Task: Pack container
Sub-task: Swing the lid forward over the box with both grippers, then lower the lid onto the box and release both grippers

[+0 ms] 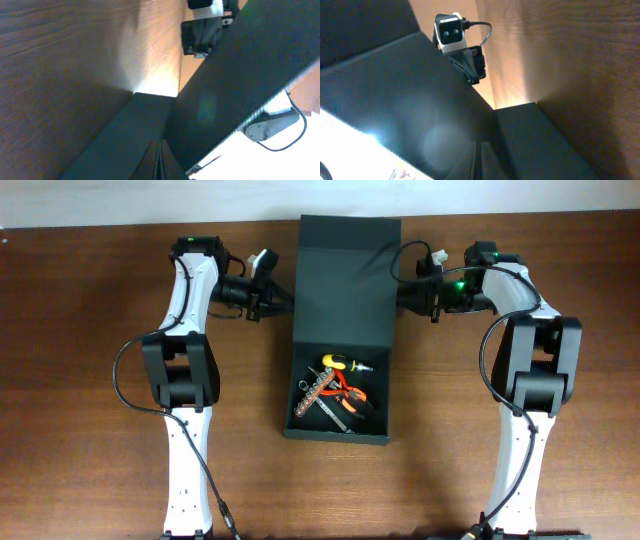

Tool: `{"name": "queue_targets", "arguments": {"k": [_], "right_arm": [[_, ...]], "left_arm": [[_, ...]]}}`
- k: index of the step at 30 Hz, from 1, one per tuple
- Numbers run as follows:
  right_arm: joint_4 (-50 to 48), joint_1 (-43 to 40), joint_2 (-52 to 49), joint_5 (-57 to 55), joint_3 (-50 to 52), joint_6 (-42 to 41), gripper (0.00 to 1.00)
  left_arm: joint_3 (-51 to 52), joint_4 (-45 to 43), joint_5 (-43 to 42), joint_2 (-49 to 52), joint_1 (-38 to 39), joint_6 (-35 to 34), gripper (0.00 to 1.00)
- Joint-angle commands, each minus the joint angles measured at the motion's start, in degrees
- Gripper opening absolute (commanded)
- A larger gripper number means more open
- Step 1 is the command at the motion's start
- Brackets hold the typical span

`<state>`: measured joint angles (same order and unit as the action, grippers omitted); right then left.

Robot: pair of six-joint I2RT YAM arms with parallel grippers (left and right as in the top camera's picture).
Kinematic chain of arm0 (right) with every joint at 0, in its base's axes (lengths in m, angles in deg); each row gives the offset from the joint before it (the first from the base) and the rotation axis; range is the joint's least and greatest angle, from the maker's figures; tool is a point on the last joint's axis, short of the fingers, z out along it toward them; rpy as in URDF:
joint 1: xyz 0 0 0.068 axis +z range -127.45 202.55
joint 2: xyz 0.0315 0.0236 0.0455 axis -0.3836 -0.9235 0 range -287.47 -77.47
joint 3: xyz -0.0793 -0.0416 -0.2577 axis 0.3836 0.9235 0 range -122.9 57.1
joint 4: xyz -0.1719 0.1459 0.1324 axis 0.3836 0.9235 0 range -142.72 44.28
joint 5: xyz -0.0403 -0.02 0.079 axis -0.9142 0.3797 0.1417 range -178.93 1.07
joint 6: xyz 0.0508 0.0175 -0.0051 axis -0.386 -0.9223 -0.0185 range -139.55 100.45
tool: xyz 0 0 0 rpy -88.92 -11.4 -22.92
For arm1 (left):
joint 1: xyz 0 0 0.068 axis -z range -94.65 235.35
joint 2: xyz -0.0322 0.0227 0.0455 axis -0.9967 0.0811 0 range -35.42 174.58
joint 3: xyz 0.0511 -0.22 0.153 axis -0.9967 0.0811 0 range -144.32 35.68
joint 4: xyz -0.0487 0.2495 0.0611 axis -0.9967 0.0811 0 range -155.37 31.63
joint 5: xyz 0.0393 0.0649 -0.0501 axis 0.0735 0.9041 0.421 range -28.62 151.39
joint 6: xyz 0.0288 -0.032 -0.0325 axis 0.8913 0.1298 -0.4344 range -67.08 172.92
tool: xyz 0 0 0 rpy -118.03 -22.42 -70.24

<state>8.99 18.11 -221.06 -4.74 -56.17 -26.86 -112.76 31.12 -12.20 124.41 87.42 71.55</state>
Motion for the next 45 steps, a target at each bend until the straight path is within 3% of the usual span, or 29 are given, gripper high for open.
{"name": "queue_targets", "arguments": {"k": [1,11,25,39,45], "right_arm": [[0.44,0.68,2.58,3.93,0.0,0.66,0.04],[5.46,0.74,9.44,3.89,0.0,2.01,0.04],[35.15,1.18,17.7,-5.38,0.0,25.7,0.04],[35.65,1.86,22.03,-7.15,0.13,25.0,0.04],[35.65,1.79,25.14,-9.42,0.11,24.81,0.04]], "left_arm": [[0.2,0.24,-3.58,-6.21,0.07,2.75,0.02],[0.22,0.24,-3.52,-13.29,0.07,0.74,0.02],[0.22,0.24,-3.17,-20.13,2.27,-3.21,0.02],[0.22,0.22,-2.47,-31.47,3.56,-6.12,0.02],[0.22,0.22,10.12,-36.63,3.54,-7.74,0.02]]}}
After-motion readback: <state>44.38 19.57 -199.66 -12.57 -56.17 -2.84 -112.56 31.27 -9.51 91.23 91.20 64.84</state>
